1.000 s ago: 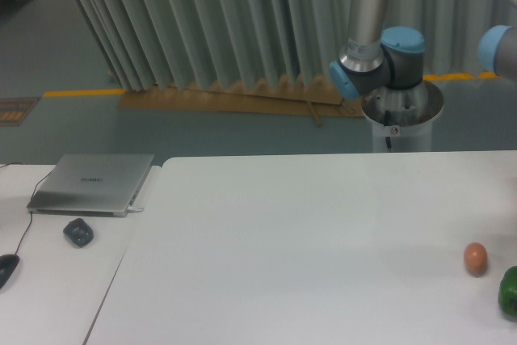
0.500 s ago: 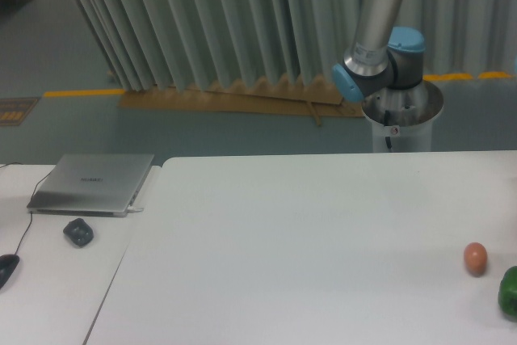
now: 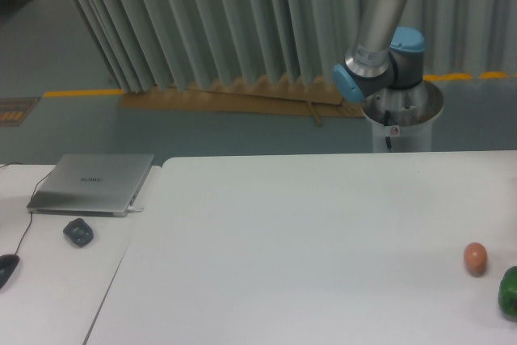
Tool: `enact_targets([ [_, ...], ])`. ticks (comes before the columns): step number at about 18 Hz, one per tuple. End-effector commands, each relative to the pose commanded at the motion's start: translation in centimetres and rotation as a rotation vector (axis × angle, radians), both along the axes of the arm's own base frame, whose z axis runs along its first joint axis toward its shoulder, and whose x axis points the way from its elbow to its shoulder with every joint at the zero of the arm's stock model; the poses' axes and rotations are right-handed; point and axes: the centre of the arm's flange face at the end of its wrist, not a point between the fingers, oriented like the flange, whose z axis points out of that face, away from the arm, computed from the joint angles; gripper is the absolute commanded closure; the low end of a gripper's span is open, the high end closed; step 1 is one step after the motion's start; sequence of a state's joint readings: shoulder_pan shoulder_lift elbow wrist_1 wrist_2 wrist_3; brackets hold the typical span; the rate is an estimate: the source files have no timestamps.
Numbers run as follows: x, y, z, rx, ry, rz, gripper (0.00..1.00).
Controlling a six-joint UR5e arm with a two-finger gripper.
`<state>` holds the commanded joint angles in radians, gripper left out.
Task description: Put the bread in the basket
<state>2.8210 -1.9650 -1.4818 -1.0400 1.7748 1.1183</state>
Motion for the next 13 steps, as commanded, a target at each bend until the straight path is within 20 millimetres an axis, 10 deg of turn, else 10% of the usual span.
enact_targets([
  [13,0.64,0.83,-0.43,-0.004,-0.007,-0.016,0.0],
])
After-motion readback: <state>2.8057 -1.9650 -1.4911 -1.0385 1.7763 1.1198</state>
